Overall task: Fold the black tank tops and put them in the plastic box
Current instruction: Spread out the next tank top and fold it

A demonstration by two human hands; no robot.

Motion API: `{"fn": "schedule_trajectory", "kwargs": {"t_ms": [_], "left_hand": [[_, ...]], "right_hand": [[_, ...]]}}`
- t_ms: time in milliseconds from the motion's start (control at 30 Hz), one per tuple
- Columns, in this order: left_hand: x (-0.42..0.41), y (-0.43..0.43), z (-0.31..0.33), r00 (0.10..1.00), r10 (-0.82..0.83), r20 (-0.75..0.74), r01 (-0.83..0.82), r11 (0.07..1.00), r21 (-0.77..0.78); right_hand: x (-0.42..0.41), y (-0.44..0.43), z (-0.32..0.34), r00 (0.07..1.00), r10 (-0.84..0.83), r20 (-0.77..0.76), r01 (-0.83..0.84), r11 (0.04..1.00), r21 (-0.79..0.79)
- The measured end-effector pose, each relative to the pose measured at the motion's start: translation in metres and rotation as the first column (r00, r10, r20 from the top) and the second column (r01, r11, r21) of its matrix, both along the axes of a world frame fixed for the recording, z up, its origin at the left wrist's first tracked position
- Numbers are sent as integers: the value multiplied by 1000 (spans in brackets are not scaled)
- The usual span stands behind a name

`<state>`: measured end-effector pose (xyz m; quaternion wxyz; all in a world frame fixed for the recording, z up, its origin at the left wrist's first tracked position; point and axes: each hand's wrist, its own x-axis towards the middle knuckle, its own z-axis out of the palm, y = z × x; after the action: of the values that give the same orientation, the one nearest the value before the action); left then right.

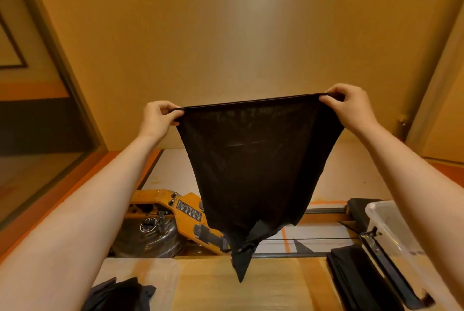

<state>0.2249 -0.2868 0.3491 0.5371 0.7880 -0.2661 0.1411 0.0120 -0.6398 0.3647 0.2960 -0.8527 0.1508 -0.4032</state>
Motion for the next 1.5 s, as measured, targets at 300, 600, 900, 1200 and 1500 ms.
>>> {"fn": "schedule_trajectory", "kwargs": {"t_ms": [300, 600, 900, 1200, 1500], "left_hand": [[-7, -2, 33, 998, 13, 69, -11, 999, -37], [-34, -2, 49, 993, 26, 112, -23, 999, -30], [-85, 16, -10, 998, 37, -44, -33, 995, 91], [-161, 72, -87, 994, 38, -104, -15, 976, 216], [-247, 131, -167, 972, -9, -236, 60, 977, 207]], "right_hand": [[-7, -4, 32, 994, -27, 103, 31, 999, -39], [-29, -7, 39, 995, 9, 102, -6, 999, -35], [-55, -11, -11, 977, 194, -89, -189, 980, 61], [-131, 19, -85, 937, 301, -179, -271, 946, 178], [-229, 91, -183, 919, 171, -354, -155, 985, 76]]}}
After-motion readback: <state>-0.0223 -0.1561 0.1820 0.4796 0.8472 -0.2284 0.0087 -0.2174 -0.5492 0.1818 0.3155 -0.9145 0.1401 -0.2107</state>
